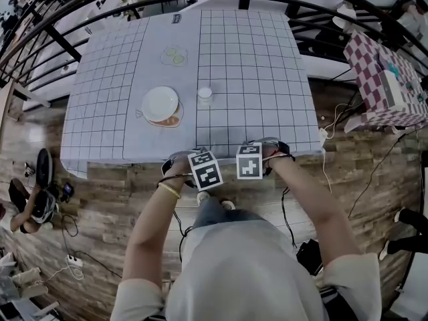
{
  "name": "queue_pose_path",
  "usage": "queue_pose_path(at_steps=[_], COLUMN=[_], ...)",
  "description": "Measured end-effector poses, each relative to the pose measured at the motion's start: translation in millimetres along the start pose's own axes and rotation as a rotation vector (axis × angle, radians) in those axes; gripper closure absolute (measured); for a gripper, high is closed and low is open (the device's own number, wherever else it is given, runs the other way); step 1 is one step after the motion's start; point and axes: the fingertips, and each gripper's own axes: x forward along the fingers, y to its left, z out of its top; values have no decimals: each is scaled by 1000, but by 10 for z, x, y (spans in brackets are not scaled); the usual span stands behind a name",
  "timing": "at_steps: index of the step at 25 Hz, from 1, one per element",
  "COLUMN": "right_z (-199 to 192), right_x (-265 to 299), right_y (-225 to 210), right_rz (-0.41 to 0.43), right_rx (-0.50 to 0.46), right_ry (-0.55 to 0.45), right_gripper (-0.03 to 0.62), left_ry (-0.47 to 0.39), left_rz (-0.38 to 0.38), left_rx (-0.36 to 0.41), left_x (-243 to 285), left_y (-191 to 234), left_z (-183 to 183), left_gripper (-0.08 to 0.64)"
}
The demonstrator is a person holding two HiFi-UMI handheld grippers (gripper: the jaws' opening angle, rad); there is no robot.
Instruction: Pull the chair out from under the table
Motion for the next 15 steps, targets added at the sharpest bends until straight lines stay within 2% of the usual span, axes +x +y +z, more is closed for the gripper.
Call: queue_pose_path(at_steps=[7, 15], right_z=[0, 0], right_x=[29, 25], right_y=[-10, -2], right_rz=[-22, -10], right_rx=[-18, -8], right_ry=[17, 13], right_gripper=[514, 515], left_ry=[12, 15], left_rz=[-13, -40], left_rx=[7, -3], left_x=[24, 18], left_y=[-4, -15], left_z=[-6, -8], left_gripper=[476, 476])
